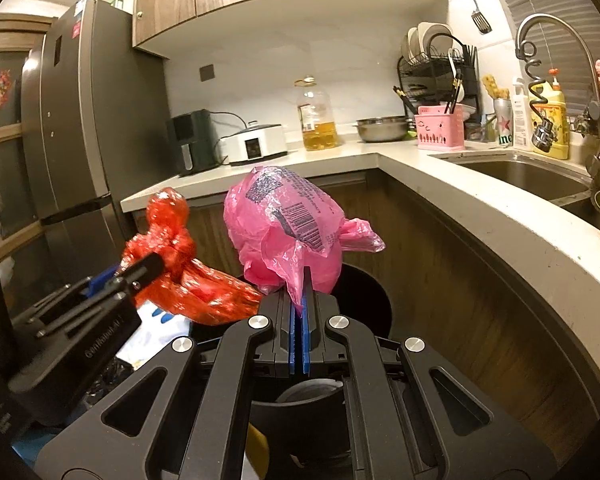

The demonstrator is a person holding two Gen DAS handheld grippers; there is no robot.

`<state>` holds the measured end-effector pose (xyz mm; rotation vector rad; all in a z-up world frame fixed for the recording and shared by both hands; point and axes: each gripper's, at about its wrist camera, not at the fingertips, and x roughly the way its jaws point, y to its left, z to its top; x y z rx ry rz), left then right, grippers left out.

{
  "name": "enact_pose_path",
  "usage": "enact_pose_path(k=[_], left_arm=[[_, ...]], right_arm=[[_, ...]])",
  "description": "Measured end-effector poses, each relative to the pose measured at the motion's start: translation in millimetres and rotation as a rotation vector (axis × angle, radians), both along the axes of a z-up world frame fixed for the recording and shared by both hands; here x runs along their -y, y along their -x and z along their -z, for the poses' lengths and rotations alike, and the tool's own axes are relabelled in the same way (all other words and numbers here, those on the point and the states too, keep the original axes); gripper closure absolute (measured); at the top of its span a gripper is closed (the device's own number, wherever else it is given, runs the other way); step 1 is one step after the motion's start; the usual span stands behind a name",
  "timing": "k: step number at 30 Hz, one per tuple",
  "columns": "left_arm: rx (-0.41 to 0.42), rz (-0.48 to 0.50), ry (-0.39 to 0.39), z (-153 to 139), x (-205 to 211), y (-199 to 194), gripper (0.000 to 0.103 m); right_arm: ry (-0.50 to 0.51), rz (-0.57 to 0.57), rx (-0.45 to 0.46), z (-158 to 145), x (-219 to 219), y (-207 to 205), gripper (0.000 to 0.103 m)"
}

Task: Collect trash
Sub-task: 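Carry the orange and pink bags with both tools over the black bin, then open both tools to drop the bags into the black bin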

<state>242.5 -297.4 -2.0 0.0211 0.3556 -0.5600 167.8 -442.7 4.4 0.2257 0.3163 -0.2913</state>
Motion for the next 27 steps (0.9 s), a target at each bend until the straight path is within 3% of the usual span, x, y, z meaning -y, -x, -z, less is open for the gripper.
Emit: enact_pose_path(k=[12, 15, 20, 27], left_arm=[[-0.045, 0.042, -0.041, 13, 25, -14, 0.072], [-0.044, 0.035, -0.042, 14, 24, -15, 0.051], [-0.064, 0.008, -0.018, 14, 12, -19, 0.037], [-0.051, -0.075, 0.028, 6, -18, -15, 0.016]], right_arm=[[-0.027, 0.008, -0.022, 10, 11, -13, 0.100], [-0.035, 0.013, -0.019, 9, 14, -14, 0.099], [-0.058, 0.006, -0.023, 9, 20, -18, 0.097], [-0.072, -0.002, -0.023, 7, 17, -15, 0.067]])
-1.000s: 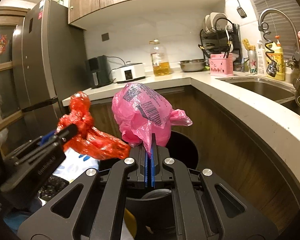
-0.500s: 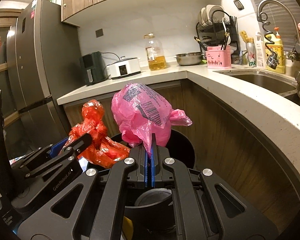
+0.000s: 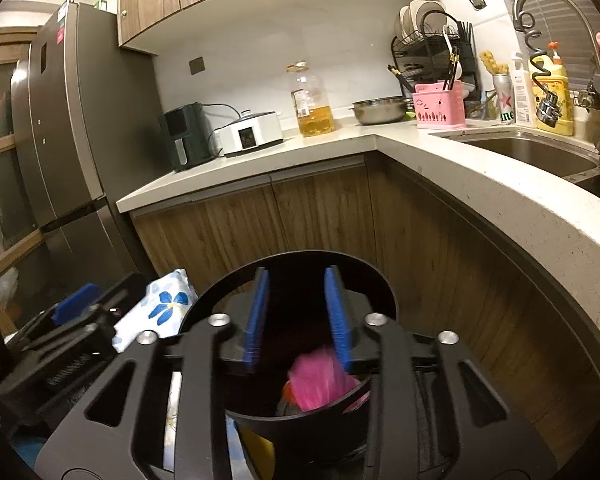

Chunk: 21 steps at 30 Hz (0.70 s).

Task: Collect trash
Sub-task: 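Open both tools to drop the bags into the black bin, then move both tools back over the pile of bags on the table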

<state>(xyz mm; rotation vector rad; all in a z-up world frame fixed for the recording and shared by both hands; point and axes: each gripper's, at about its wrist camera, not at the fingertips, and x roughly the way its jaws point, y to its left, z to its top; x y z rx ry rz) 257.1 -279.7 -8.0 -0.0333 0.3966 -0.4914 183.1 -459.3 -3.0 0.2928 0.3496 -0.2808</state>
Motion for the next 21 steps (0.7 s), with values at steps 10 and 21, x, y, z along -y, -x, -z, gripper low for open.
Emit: enact_pose_path(k=[10, 21], left_arm=[[0.047, -0.177, -0.056, 0, -53, 43, 0.008], [0.067, -0.373, -0.086, 8, -136, 100, 0.006]], right_arm=[[0.038, -0.048, 0.028, -5, -39, 27, 0.035], [0.078, -0.122, 0.059, -5, -104, 62, 0.031]])
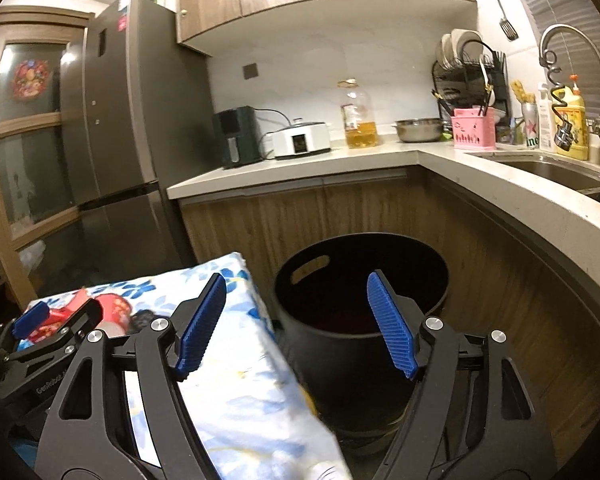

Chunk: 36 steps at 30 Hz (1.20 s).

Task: Collect trash
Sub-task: 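Move both tools back over the pile of bags on the table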

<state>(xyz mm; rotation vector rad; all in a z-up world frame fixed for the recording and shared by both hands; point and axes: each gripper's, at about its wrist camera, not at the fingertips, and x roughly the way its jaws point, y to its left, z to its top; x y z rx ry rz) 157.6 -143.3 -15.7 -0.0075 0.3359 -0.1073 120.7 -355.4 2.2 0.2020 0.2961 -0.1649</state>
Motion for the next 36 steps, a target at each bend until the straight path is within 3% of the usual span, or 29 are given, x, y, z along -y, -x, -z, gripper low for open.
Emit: enact_pose_path(k=[9, 22, 28, 31, 36], left_arm=[[0.053, -0.160, -0.054, 11, -71, 49, 0.006], [-0.020, -0.368, -0.036, 38, -172, 84, 0.006], [-0.095, -0.395, -0.031, 61, -198, 80, 0.006], [-0.146, -0.372, 0.018, 68, -207, 72, 0.006], [-0.248, -0.325, 0.069, 82, -214, 56, 0.019]], right_arm=[[0.003, -0.078, 0.042, 2, -58, 25, 0.031], [0.010, -0.273, 0.012, 24, -159, 28, 0.031], [0.024, -0.328, -0.016, 34, -192, 25, 0.031], [0.036, -0.343, -0.024, 38, -206, 23, 0.031], [0.044, -0.363, -0.051, 47, -224, 15, 0.031]])
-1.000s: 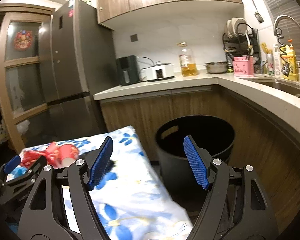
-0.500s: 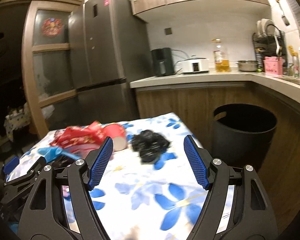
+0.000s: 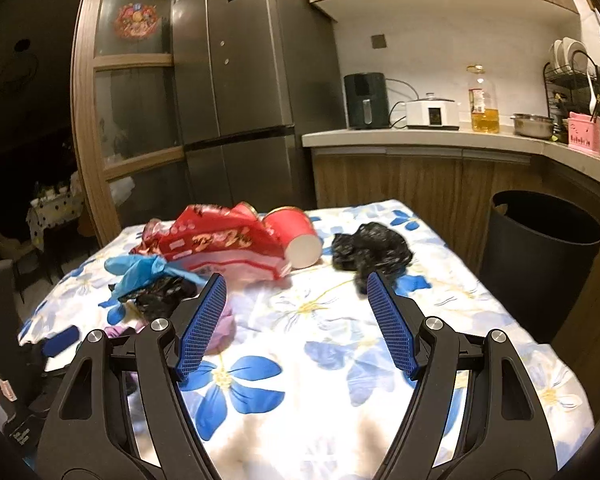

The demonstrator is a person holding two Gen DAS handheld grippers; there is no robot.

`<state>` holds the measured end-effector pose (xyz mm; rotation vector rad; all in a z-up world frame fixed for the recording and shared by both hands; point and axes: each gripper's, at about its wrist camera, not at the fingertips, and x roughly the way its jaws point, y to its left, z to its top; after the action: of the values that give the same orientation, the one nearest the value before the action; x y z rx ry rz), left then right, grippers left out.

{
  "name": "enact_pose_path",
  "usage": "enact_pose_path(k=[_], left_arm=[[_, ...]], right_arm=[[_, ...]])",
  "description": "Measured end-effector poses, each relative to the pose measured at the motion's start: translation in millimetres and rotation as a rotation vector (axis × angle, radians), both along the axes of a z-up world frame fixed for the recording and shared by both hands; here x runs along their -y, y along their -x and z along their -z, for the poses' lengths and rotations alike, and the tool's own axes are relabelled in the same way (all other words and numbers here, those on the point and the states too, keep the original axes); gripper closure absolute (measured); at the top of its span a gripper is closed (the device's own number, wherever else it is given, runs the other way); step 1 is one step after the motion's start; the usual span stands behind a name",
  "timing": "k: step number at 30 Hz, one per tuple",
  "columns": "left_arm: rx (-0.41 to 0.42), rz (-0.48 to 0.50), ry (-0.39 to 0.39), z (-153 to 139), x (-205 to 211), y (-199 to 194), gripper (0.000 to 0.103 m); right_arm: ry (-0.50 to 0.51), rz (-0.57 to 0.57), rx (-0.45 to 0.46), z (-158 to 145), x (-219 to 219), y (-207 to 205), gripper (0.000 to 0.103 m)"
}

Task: Collect trash
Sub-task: 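Move both tools back over the pile of bags on the table, then grasp a lilac bag with the left tool while the right tool grasps another lilac bag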

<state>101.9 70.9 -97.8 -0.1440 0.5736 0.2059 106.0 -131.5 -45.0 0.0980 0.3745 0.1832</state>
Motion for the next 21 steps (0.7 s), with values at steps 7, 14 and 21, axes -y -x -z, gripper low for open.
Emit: enact_pose_path(k=[7, 14, 21], left_arm=[[-0.087, 0.058, 0.044, 14, -2, -11, 0.068], [-0.029, 0.051, 0.073, -1, -15, 5, 0.087], [0.060, -0.016, 0.051, -26, -32, 17, 0.089]], right_arm=[[0.019, -0.033, -0.050, 14, -22, -15, 0.031], [0.018, -0.124, -0.129, 33, -49, -34, 0.031], [0.007, -0.176, -0.202, 48, -71, -55, 0.039]])
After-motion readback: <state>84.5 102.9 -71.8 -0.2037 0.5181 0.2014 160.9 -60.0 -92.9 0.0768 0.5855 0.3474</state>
